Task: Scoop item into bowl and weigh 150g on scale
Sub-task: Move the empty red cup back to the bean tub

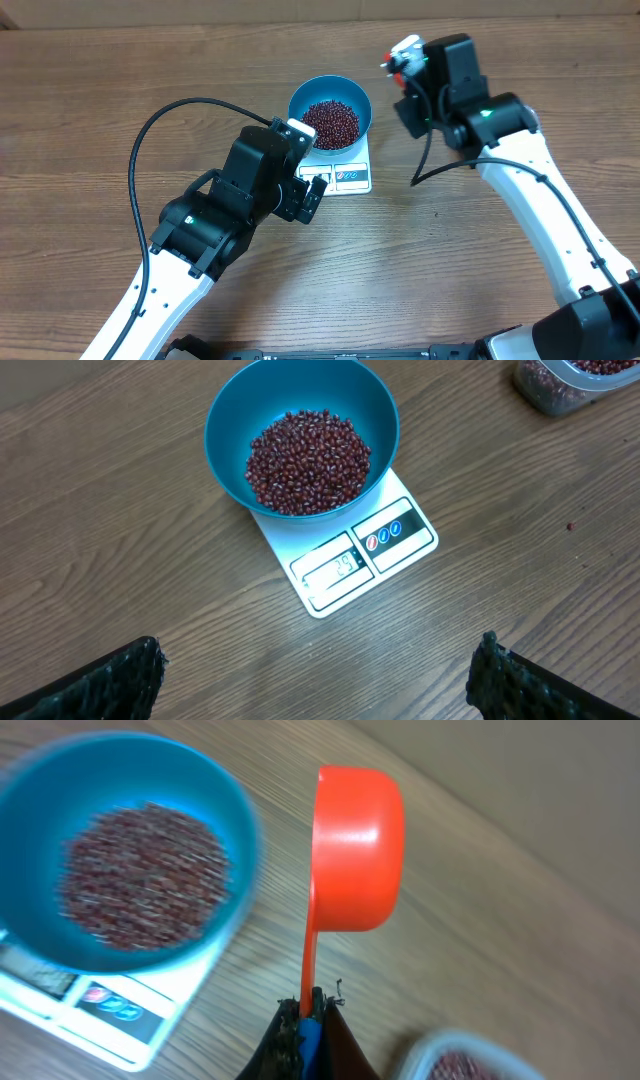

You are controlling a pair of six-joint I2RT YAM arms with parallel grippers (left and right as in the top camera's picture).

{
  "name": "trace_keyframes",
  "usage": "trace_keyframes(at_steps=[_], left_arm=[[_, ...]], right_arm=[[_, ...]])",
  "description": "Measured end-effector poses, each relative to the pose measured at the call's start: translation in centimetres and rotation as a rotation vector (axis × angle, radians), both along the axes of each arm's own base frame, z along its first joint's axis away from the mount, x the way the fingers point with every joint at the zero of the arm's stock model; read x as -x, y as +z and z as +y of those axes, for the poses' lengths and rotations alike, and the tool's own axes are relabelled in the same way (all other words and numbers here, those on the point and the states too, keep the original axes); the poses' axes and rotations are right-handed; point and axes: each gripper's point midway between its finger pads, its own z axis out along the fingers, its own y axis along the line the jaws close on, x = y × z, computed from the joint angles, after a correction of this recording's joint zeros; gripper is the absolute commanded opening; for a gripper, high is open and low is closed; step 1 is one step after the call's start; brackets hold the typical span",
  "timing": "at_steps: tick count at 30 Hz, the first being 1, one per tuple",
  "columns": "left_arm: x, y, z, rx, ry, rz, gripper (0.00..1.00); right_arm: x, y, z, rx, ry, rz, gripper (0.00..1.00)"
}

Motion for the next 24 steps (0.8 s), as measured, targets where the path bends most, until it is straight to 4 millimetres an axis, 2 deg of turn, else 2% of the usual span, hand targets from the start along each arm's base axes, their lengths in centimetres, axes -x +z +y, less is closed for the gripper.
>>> trace_keyframes(at_steps=[5, 8, 13, 17, 24], left_arm=[[0.0, 0.0, 0.0, 0.000, 0.000, 0.000, 1.00], [0.0, 0.0, 0.0, 0.000, 0.000, 0.000, 1.00], [0.0, 0.0, 0.0, 0.000, 0.000, 0.000, 1.00], [0.0, 0.0, 0.0, 0.000, 0.000, 0.000, 1.00], [0.0, 0.0, 0.0, 0.000, 0.000, 0.000, 1.00]], right_arm=[[0.0, -0.8, -5.0, -0.007, -0.180, 0.051, 0.04], [0.4, -1.4, -8.1, -0.005, -0.280, 0.089, 0.04], [1.3, -2.1, -12.4, 0.004, -0.395, 0.142, 0.04], [1.9, -2.4, -14.6, 0.004, -0.458, 0.165, 0.04], [2.4, -2.8, -17.2, 0.000, -0.526, 0.181, 0.04]])
